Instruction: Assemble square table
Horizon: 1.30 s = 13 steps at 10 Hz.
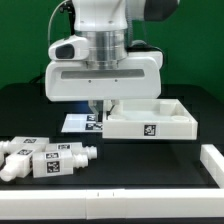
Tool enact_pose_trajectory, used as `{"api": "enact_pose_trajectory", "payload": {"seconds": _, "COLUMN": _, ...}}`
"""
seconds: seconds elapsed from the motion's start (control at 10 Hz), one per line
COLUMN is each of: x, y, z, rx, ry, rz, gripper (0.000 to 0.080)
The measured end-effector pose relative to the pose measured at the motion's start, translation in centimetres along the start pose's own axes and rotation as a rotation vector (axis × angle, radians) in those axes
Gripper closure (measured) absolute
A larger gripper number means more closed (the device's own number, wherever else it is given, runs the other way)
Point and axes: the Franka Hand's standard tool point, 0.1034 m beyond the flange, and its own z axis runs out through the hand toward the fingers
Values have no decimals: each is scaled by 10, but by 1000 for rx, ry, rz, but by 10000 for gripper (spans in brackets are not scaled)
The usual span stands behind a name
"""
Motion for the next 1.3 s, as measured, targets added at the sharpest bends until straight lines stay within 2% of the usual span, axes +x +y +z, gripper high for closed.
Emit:
{"api": "enact_pose_trajectory", "payload": {"seconds": 0.1, "x": -9, "y": 0, "z": 5, "rx": 2, "ry": -21, "rz": 5, "gripper": 742}}
{"api": "enact_pose_trajectory", "payload": {"seconds": 0.3, "x": -7, "y": 0, "z": 5, "rx": 1, "ry": -18, "rz": 2, "gripper": 742}}
{"api": "enact_pose_trajectory", "payload": {"seconds": 0.4, "x": -8, "y": 1, "z": 4, "rx": 10, "ry": -42, "rz": 4, "gripper": 742}}
{"api": "enact_pose_trajectory", "payload": {"seconds": 0.5, "x": 4, "y": 6, "z": -5, "rx": 26, "ry": -68, "rz": 19, "gripper": 742}}
{"api": "enact_pose_trajectory", "payload": {"seconds": 0.7, "x": 47, "y": 5, "z": -15, "rx": 33, "ry": -61, "rz": 67, "gripper": 742}}
{"api": "enact_pose_trajectory", "payload": {"seconds": 0.8, "x": 76, "y": 3, "z": -24, "rx": 38, "ry": -53, "rz": 107, "gripper": 742}}
{"api": "enact_pose_trajectory", "payload": {"seconds": 0.9, "x": 92, "y": 0, "z": -27, "rx": 35, "ry": -35, "rz": 120, "gripper": 742}}
{"api": "enact_pose_trajectory", "payload": {"seconds": 1.0, "x": 88, "y": -7, "z": -23, "rx": 32, "ry": -43, "rz": 104, "gripper": 742}}
{"api": "enact_pose_trajectory", "payload": {"seconds": 1.3, "x": 87, "y": -8, "z": -22, "rx": 33, "ry": -48, "rz": 102, "gripper": 742}}
